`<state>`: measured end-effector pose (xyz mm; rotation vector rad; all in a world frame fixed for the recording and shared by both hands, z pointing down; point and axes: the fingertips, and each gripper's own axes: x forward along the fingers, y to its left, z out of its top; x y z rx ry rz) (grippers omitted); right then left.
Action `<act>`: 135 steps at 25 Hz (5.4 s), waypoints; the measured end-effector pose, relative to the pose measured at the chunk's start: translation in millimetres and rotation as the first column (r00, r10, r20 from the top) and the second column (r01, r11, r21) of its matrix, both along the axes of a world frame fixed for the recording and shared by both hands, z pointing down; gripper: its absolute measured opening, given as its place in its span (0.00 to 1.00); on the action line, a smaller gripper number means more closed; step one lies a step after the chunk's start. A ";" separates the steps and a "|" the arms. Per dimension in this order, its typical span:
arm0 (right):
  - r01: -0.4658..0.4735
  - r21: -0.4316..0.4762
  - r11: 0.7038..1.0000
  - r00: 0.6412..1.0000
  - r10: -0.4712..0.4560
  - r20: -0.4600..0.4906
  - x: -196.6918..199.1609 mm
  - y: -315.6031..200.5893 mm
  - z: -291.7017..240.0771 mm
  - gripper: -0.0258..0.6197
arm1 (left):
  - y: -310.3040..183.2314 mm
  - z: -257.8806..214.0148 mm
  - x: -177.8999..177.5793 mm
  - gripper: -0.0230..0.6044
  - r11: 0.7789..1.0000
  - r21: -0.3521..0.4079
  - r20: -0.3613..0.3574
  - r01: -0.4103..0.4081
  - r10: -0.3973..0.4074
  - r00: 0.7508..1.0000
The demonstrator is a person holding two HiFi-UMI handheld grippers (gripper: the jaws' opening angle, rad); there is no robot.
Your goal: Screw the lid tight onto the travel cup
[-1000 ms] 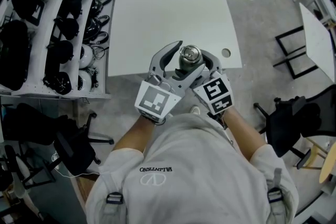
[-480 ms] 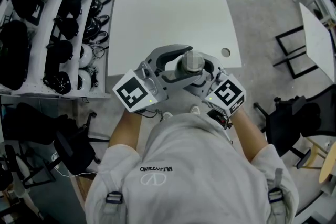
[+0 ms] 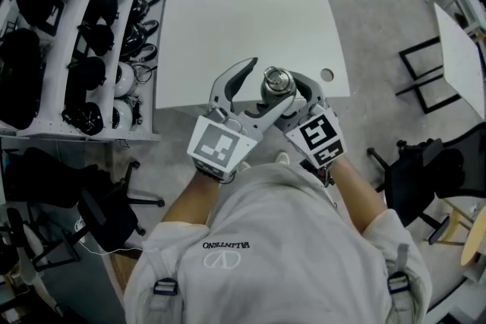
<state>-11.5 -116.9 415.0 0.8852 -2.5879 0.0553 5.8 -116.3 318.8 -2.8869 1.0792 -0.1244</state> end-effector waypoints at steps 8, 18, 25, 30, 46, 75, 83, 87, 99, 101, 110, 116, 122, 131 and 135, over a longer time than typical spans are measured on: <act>-0.021 -0.003 1.000 1.000 0.021 -0.008 -3.5 0.3 3.3 0.64 | 1.2 5.3 11.0 0.47 0.996 -0.027 0.033 0.086 -0.085 0.996; 0.242 0.017 0.970 0.961 -0.242 0.135 -12.4 30.0 -16.4 0.64 | 32.5 -16.3 23.1 0.46 0.944 0.072 -0.057 -0.321 0.325 0.944; 0.190 0.032 0.981 0.979 -0.192 0.073 -10.8 24.0 -13.4 0.64 | 29.6 -7.5 17.7 0.48 0.954 0.111 0.069 -0.279 0.272 0.960; 0.012 0.018 1.000 1.000 -0.012 -0.002 3.3 3.2 -3.0 0.64 | 7.5 -0.5 8.1 0.60 0.999 0.036 0.078 0.038 -0.041 0.996; 0.155 0.008 0.988 0.983 -0.155 0.099 -1.5 20.0 -12.4 0.64 | 27.5 -8.2 25.8 0.44 0.958 0.086 0.027 -0.272 0.271 0.962; 0.095 -0.053 0.994 0.995 -0.094 0.012 2.8 -1.0 7.3 0.64 | -1.1 14.7 18.2 0.43 0.987 -0.066 0.057 -0.144 0.148 0.987; 0.435 -0.066 0.898 0.889 -0.417 0.192 -13.7 33.3 -18.4 0.64 | 26.9 -10.5 17.1 0.42 0.880 0.033 0.004 -0.473 0.474 0.881; 0.319 -0.062 0.946 0.946 -0.314 0.073 -10.7 11.9 -9.7 0.64 | 11.2 1.8 13.4 0.44 0.935 0.026 0.131 -0.353 0.347 0.929; -0.013 0.023 1.000 0.990 0.016 -0.137 -2.9 -26.6 9.6 0.64 | -25.3 20.0 1.8 0.45 0.985 -0.108 0.101 0.134 -0.124 0.987; -0.024 0.025 0.999 0.990 0.027 -0.140 -2.2 -25.9 10.1 0.64 | -23.4 19.8 2.9 0.45 0.986 -0.102 0.104 0.131 -0.121 0.987; 0.139 -0.066 0.988 0.990 -0.138 0.012 -5.2 -8.8 7.4 0.64 | -16.1 17.3 10.7 0.44 0.991 -0.093 0.101 -0.093 0.102 0.990; 0.330 -0.061 0.942 0.937 -0.319 0.145 -9.8 12.8 -11.5 0.64 | 4.2 -4.4 21.1 0.44 0.962 -0.020 0.088 -0.271 0.272 0.958; 0.329 -0.064 0.942 0.936 -0.316 0.157 -9.0 14.7 -12.7 0.64 | 5.3 -4.8 19.7 0.45 0.969 -0.010 0.067 -0.247 0.247 0.967; 0.124 -0.011 0.992 0.992 -0.124 0.023 8.0 -7.4 -2.9 0.64 | -5.3 -20.4 -3.8 0.55 0.997 0.009 -0.105 -0.074 0.074 0.992; -0.020 -0.018 1.000 0.999 0.021 0.030 29.4 -24.1 -1.4 0.64 | -16.0 -26.0 -42.5 0.48 0.994 0.041 -0.163 0.106 -0.098 0.982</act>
